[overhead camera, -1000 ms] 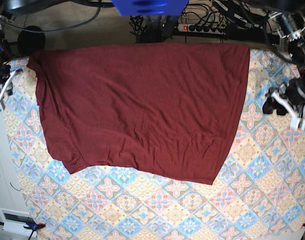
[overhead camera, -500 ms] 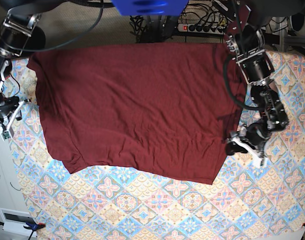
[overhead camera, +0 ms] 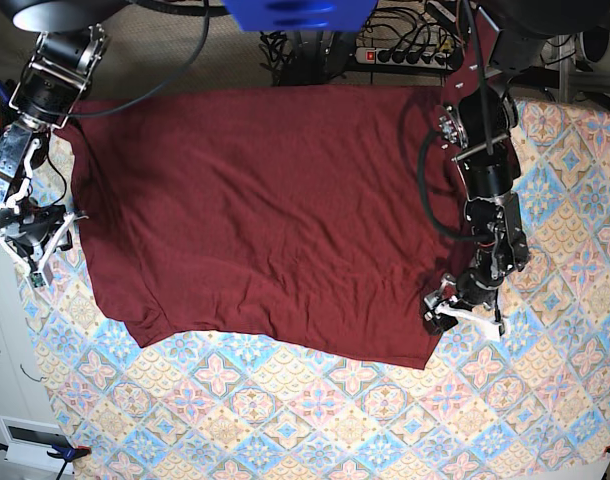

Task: Layout the t-shirt on the table in an organized manner, then fold the t-shirt properly
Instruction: 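Grasp the shirt's side edges with both grippers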

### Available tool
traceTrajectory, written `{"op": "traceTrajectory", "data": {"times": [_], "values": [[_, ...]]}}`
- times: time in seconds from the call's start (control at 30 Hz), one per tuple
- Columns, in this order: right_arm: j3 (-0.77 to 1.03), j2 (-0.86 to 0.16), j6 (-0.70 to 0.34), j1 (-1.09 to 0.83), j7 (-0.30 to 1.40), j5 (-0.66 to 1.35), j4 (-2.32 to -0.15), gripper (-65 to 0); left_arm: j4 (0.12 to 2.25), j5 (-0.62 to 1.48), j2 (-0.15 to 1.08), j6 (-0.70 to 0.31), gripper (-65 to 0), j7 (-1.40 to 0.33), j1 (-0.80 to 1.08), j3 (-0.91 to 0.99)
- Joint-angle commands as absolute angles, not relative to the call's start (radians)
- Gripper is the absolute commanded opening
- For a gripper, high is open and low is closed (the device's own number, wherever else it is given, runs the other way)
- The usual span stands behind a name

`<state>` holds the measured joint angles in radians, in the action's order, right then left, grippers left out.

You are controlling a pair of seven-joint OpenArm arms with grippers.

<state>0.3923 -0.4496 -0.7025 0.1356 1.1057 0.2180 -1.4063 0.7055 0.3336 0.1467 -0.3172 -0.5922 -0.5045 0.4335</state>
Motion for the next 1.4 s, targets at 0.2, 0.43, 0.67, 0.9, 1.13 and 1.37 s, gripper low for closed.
{"op": "traceTrajectory", "data": {"times": [0.2,0.43,0.67,0.9,1.13,1.37], "values": [[0.401,-0.467,-0.698,0.157,1.092,0.225,-1.426,-47.2,0.705,0.338,0.142,-0.325,-22.6,-0.605,-0.529,0.183],[0.404,-0.467,-0.698,0.157,1.092,0.225,-1.429,-47.3,0.704,0.337,0.216,-0.325,-57.8,-0.604,-0.527,0.097],[0.397,-0.467,-0.698,0.157,1.069,0.225,-1.423,-47.0,0.707,0.343,0.383,-0.325,-65.0,-0.604,-0.473,0.097],[0.291,-0.467,-0.698,0.255,1.050,0.225,-1.422,-47.0,0.708,0.344,0.521,-0.326,-65.0,-0.545,-0.406,0.096],[0.133,-0.387,-0.698,0.378,1.043,0.222,-1.337,-47.0,0.708,0.346,0.585,-0.326,-65.0,-0.544,-0.386,0.097],[0.002,-0.303,-0.698,0.504,0.883,0.222,-1.122,-46.3,0.708,0.346,0.555,-0.326,-65.0,-0.544,-0.384,0.096]]}}
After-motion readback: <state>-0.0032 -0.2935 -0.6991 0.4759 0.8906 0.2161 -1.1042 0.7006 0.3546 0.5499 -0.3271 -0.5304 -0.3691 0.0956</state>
